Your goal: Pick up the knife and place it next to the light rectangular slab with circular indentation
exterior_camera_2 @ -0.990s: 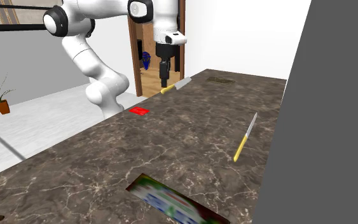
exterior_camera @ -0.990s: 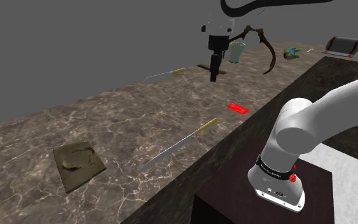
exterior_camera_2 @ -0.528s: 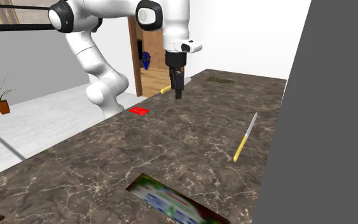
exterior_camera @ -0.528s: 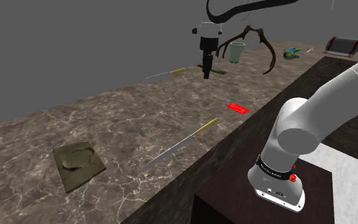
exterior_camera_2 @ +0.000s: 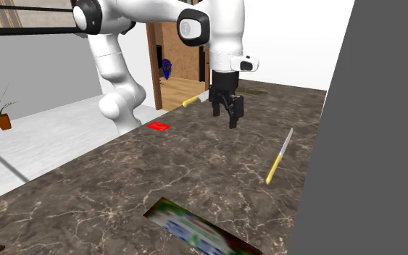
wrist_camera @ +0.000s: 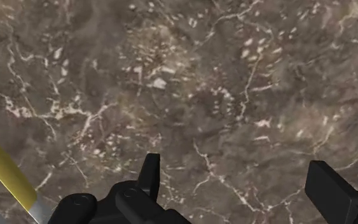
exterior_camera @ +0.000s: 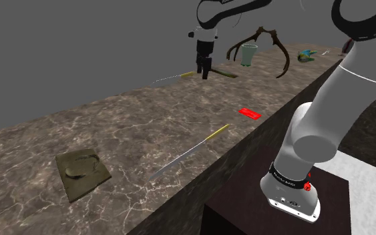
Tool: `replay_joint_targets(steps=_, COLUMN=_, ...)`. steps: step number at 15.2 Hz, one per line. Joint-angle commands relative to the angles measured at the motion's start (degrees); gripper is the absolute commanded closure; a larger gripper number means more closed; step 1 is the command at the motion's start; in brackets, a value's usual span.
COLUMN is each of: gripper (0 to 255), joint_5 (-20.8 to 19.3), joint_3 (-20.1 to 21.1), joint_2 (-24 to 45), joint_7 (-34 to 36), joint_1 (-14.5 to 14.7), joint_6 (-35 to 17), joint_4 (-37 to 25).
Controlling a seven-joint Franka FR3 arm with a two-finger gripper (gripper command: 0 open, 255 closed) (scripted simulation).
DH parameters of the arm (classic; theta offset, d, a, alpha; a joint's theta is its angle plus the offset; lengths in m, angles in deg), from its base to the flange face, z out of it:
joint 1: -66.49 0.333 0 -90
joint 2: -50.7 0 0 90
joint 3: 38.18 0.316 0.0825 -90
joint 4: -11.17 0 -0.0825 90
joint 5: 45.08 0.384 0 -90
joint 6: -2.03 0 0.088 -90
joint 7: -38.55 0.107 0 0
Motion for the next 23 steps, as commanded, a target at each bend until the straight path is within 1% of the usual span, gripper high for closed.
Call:
replay_joint_targets(steps=1, gripper=0, joint_5=1.61, joint_3=-1.27, joint_2=4.42, joint_7=-6.02, joint_1=0.40, joint_6=-1.27, joint_4=-3.42)
replay_joint_targets(steps=6, gripper=0, joint_5=6.92, joint_3=-2.26, joint_2=16.00, joint_7=-19.22, joint_1=0.18, joint_6=-1.66, joint_4=-14.66)
replay_joint_targets(steps=9, gripper=0, joint_5=10.10, joint_3=-1.71, joint_2=22.99, joint_7=-26.29, joint_1=-0.82, joint_6=-0.74, joint_4=-22.52)
replay_joint_targets(steps=13, gripper=0, joint_5=13.60, joint_3=0.11, joint_2=32.41, joint_7=-34.33, joint_1=-2.88, joint_6=1.73, joint_4=-34.59)
replay_joint_targets(steps=14, gripper=0, joint_5=13.79, joint_3=0.33, joint_2=33.09, joint_7=-34.82, joint_1=-3.08, joint_6=1.95, joint_4=-35.53)
replay_joint_targets(steps=21, gripper=0, joint_5=14.29, joint_3=0.72, joint_2=34.02, joint_7=-35.28, joint_1=-2.67, joint_6=-3.36, joint_4=-31.10)
replay_joint_targets(steps=23, gripper=0, joint_5=14.29, joint_3=0.72, joint_2=34.02, joint_7=-35.28, joint_1=-2.67, joint_6=-3.36, joint_4=-31.09)
